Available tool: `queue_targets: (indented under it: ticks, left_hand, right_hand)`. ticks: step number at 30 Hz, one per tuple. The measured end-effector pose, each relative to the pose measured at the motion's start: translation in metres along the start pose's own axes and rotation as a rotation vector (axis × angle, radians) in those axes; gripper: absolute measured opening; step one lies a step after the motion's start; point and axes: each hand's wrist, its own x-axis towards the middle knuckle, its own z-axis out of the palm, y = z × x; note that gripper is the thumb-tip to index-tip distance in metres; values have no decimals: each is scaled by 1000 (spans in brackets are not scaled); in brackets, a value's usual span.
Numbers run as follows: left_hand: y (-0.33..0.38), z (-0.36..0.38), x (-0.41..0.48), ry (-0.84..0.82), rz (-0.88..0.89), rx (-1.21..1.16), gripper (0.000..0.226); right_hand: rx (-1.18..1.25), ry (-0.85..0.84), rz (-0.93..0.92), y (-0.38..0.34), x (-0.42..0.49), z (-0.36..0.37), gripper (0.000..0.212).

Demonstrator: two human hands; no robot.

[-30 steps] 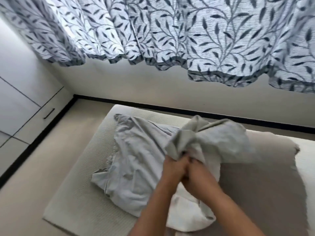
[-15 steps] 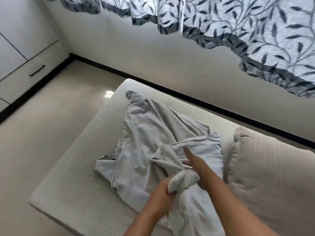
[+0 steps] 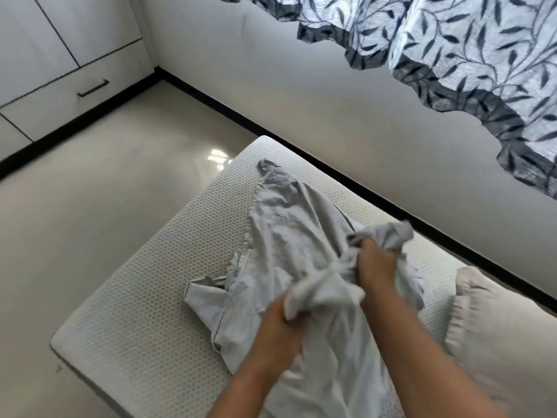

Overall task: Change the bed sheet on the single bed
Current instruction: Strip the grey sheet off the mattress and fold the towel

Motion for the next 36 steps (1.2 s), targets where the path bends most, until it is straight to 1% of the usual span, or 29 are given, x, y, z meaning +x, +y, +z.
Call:
queue_targets:
  ticks: [1,2,3,4,5,6,7,8,9,10,11,12,13,14,15,16,18,19,20,22,24,25,26,28,29,30,32,34,36]
  left_hand:
    - [12,-12,11,83,0,-28,29]
    - [11,-26,25,164,-5,-29,23]
    - [5,-40,42,239,-26,-56,16]
    - [-5,-56,60,350,-80,-114,16]
    - [-25,-73,79,458,-136,-232,29]
    - [-41,-89,95,554,-182,-365,45]
    - [-64,-106,109,613,-217,-436,59]
    - [-85,-121,120,653,-255,-441,74]
    - [-108,-136,131,675,-322,-384,89]
    - [-127,-146,135,691,-418,-287,103]
    - [-153,-157,138,682,-507,-185,114]
    - [-189,-166,143,665,-558,-98,122]
    - [-220,-168,142,613,-579,-21,124]
    - [-235,-160,136,591,-580,53,121]
    - [-239,-147,125,564,-622,113,114]
    - [-235,-127,112,543,-653,121,99]
    - [-228,-85,84,461,-683,148,61]
    - [-236,-65,71,447,-704,166,54]
    - [-240,-45,54,432,-757,144,57]
    - [-257,-17,29,400,-887,2,68]
    - [-268,5,13,421,-937,-45,77]
    - [-272,13,8,435,-927,-31,76]
    - [-269,18,5,454,-908,9,67]
    - [-263,23,3,494,-847,152,36]
    - [-263,23,3,515,-821,203,26]
    - [-259,24,0,522,-809,230,21]
    - [-264,26,-6,527,-760,227,21]
    - [-266,36,-20,486,-764,183,22]
    - [-272,49,-40,466,-832,129,21]
  right_hand:
    - [66,-31,-86,-15,0,22,13]
    - [123,-141,-150,-28,0,43,14]
    - [173,-304,-195,-39,1,66,15]
    - [182,-490,-202,-47,3,86,35]
    - [135,-656,-173,-48,6,102,61]
    - [22,-754,-155,-47,7,113,81]
    - [-123,-773,-174,-40,10,121,93]
    - [-277,-750,-229,-30,13,125,97]
    - [-439,-712,-302,-18,16,124,97]
    - [-587,-683,-336,3,23,120,93]
    - [-720,-668,-342,23,25,111,90]
    - [-827,-669,-307,46,28,98,87]
    - [-905,-680,-237,73,32,81,85]
    - [-967,-679,-156,98,32,63,84]
    - [-1004,-667,-71,124,30,44,82]
    - [-1018,-638,5,147,26,27,80]
    - [-999,-532,173,192,14,-4,73]
    - [-972,-461,251,212,9,-16,73]
    - [-945,-387,322,233,2,-26,76]
    - [-919,-258,440,262,-9,-41,87]
    - [-854,-188,516,280,-14,-50,87]
    - [-797,-173,532,290,-13,-55,83]
    - [-740,-165,530,297,-10,-58,78]
    - [-666,-180,485,310,-2,-63,66]
    - [-651,-196,458,313,3,-65,58]
    - [-640,-208,444,319,9,-69,49]
    - [-636,-193,402,324,16,-75,33]
    - [-630,-141,380,324,20,-86,32]
    - [-642,-109,400,322,24,-97,35]
